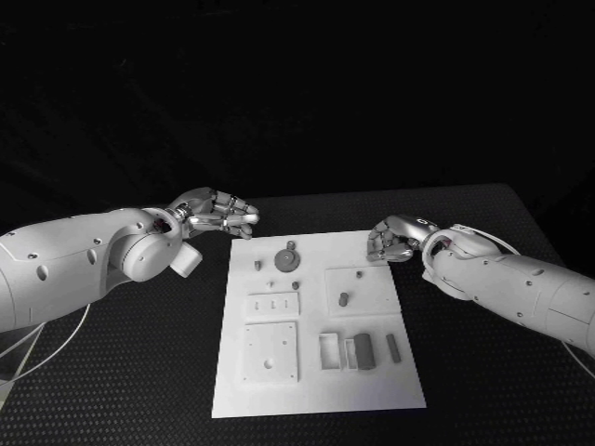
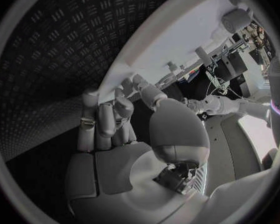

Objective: Assemble the parts on the task board

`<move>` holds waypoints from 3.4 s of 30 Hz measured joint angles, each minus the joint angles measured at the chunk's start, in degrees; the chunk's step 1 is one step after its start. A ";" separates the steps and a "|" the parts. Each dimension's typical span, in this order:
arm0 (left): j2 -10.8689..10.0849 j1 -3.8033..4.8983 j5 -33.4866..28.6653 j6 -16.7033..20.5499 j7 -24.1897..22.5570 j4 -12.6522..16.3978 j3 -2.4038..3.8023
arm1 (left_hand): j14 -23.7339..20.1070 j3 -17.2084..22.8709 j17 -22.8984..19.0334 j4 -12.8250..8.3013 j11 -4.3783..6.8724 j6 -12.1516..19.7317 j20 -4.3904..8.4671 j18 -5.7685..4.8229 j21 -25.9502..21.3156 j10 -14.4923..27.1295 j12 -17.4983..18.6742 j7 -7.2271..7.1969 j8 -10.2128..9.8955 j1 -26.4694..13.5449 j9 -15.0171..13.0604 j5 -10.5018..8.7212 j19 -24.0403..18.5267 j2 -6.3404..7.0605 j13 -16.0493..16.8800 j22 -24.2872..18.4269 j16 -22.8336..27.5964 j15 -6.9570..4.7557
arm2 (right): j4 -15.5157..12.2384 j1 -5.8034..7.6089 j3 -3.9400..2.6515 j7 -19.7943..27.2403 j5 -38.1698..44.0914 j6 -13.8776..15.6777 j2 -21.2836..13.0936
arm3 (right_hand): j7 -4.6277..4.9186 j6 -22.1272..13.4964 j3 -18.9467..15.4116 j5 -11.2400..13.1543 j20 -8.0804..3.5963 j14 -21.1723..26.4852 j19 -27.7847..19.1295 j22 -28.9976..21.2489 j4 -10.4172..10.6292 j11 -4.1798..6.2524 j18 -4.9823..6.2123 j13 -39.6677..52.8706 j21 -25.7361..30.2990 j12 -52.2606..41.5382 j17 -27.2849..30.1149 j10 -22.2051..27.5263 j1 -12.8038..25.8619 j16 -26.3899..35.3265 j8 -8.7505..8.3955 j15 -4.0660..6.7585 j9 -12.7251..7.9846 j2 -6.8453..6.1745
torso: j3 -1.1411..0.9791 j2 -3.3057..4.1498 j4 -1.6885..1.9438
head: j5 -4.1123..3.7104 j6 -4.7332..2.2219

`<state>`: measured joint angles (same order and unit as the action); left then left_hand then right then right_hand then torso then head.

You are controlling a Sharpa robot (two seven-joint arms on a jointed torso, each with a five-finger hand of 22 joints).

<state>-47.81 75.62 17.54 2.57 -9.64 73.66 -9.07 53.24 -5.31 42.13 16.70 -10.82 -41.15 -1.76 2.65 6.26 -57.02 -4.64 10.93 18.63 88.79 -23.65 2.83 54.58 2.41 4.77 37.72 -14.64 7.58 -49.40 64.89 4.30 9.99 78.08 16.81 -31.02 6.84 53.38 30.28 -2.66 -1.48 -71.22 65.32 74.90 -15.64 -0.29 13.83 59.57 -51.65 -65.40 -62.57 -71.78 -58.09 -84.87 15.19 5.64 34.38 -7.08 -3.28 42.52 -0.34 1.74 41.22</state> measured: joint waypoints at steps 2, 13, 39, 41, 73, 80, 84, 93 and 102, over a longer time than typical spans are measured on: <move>0.02 0.00 0.00 -0.01 0.01 -0.02 0.00 | 0.00 0.00 0.03 0.00 0.00 0.00 0.00 0.00 0.00 0.00 0.00 0.00 0.00 0.00 0.00 0.00 0.00 0.00 0.00 0.00 0.00 0.00 | 0.01 0.00 0.00 -0.02 -0.02 0.00 0.00 | 0.00 0.00 0.17 0.00 0.00 0.19 0.00 0.00 0.17 0.00 0.00 0.00 0.00 0.00 0.16 0.00 0.09 0.00 0.00 -0.18 -0.01 -0.09 | 0.00 0.00 0.00 | -0.03 0.00; 0.10 0.00 0.00 -0.05 0.12 -0.12 0.00 | 0.00 0.00 0.05 0.00 -0.21 0.42 0.00 -0.08 0.00 0.22 0.00 0.00 -0.23 0.00 0.05 0.00 0.00 0.00 0.00 0.05 0.23 0.00 | 0.03 -0.07 -0.02 -0.04 -0.13 -0.02 0.13 | 0.44 -1.46 0.48 0.00 0.11 0.86 -0.11 0.04 0.48 -0.52 0.02 0.00 0.01 0.22 0.61 0.53 0.39 0.23 -1.23 -0.41 -0.15 -0.39 | -0.02 -0.01 0.04 | -0.08 0.04; 0.19 -0.01 0.01 -0.19 0.37 -0.27 0.00 | 0.00 0.00 0.14 0.00 -0.20 0.42 0.00 0.42 0.00 0.22 0.00 0.00 -0.22 0.00 0.10 0.00 0.00 0.00 -0.04 0.08 0.23 0.00 | -0.13 -0.11 -0.11 0.07 -0.03 -0.35 0.05 | 0.49 -1.93 1.28 0.00 0.19 0.85 -0.22 0.03 -0.80 -0.52 0.07 0.06 0.01 0.22 0.20 0.52 -3.32 0.23 -1.56 -0.42 -0.05 0.59 | 0.00 0.01 0.00 | 0.13 0.10; 0.21 -0.01 0.01 -0.21 0.41 -0.27 0.00 | 0.00 0.00 0.14 0.00 -0.20 0.42 0.00 0.42 0.00 0.22 0.00 0.00 -0.22 0.00 0.10 0.00 0.00 0.00 -0.04 0.08 0.23 0.00 | -0.15 -0.11 -0.10 0.07 -0.03 -0.34 0.04 | 0.50 -1.93 1.28 0.00 0.20 0.85 -0.22 0.03 -0.80 -0.52 0.07 0.06 0.01 0.22 0.03 0.52 -3.32 0.23 -1.56 -0.42 -0.05 0.59 | 0.00 0.01 0.00 | 0.13 0.14; 0.22 -0.01 0.01 -0.31 0.66 -0.31 0.00 | 0.00 -0.31 0.21 0.00 -0.19 0.62 0.00 0.00 0.00 0.22 0.00 -0.21 -0.22 0.00 0.09 0.00 0.00 0.00 -0.03 0.12 0.23 0.00 | -0.09 -0.23 -0.06 0.20 -0.11 0.07 0.17 | -0.61 1.50 0.63 0.00 0.21 -0.04 -0.22 0.02 -0.80 0.00 0.18 0.05 0.00 0.22 -0.86 0.00 -3.76 0.00 -0.17 -0.03 1.14 3.17 | -0.02 -0.01 0.03 | 0.08 0.32; 0.23 -0.01 0.01 -0.33 0.68 -0.40 0.00 | 0.00 -0.31 0.29 0.00 -0.19 0.62 0.00 -0.02 0.00 0.22 0.00 -0.21 -0.21 0.23 0.09 0.00 0.00 -0.23 -0.03 0.11 0.23 0.00 | -0.24 -0.38 0.01 0.02 -0.04 1.01 0.17 | -0.82 1.95 0.63 0.00 0.21 -0.25 -0.22 0.01 -0.80 0.20 0.20 0.05 0.00 0.22 -1.14 -0.21 -4.00 0.00 0.17 0.17 1.45 3.40 | -0.02 -0.01 0.03 | 0.09 0.34; 0.29 -0.02 0.01 -0.24 0.30 -0.61 0.00 | 0.40 -0.31 0.44 0.00 0.27 0.10 -0.21 0.01 0.00 -0.75 -0.28 -0.13 -0.13 0.96 0.00 0.00 0.21 -0.96 0.17 0.26 0.23 0.04 | -0.51 -0.44 0.03 -0.09 0.00 1.37 0.02 | -0.87 2.33 0.62 0.00 0.21 -0.54 -0.22 0.01 -0.81 0.40 0.21 0.05 0.00 0.22 -1.16 -0.41 -4.14 0.00 0.16 0.30 1.45 3.54 | -0.02 -0.02 0.03 | 0.12 0.28; 0.34 -0.03 -0.31 -0.10 -0.77 -1.13 0.00 | 2.78 2.86 1.37 0.00 2.04 -3.10 0.58 0.85 0.01 -4.74 -2.06 -0.01 1.00 1.95 -0.35 0.00 2.02 -2.58 1.48 0.58 -0.08 -0.94 | -2.82 -0.42 0.04 -1.73 0.14 1.42 -0.82 | -0.89 2.35 0.62 0.00 0.19 -0.55 -0.16 0.01 -0.81 0.41 0.21 0.00 -0.22 0.22 -1.30 -0.41 -4.14 -0.21 0.13 0.30 1.54 3.54 | -0.02 -0.04 0.00 | 0.19 0.11; -0.29 0.02 -0.54 0.79 -0.27 0.49 0.19 | 4.17 3.33 3.01 0.02 2.69 -3.69 1.49 0.66 0.85 -5.98 -2.68 0.00 1.00 0.62 0.11 0.00 3.51 -2.66 2.49 1.18 -1.13 -1.82 | -5.84 1.66 -0.27 -4.06 0.41 1.36 -1.37 | -0.90 2.35 0.62 0.00 0.13 -0.76 0.04 0.01 -0.81 0.41 0.21 0.00 -0.22 0.22 -1.40 -0.41 -4.14 -0.21 0.10 0.48 1.64 3.53 | 0.08 -0.04 -0.04 | 0.12 -0.29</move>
<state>-48.10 75.63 17.00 3.36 -9.91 74.15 -8.88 57.41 -1.97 45.14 16.72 -8.14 -44.84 -0.26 3.31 7.12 -63.00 -7.32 10.93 19.63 89.41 -23.54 2.83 58.09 -0.25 7.26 38.90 -15.77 5.75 -55.24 66.55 4.03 5.94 78.49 18.18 -32.40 5.94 55.73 30.90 -2.66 -1.35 -71.98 65.36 74.91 -16.45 0.12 14.04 59.57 -51.87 -65.17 -63.97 -72.19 -62.23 -85.08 15.29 6.12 36.02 -3.55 -3.20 42.47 -0.38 1.86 40.93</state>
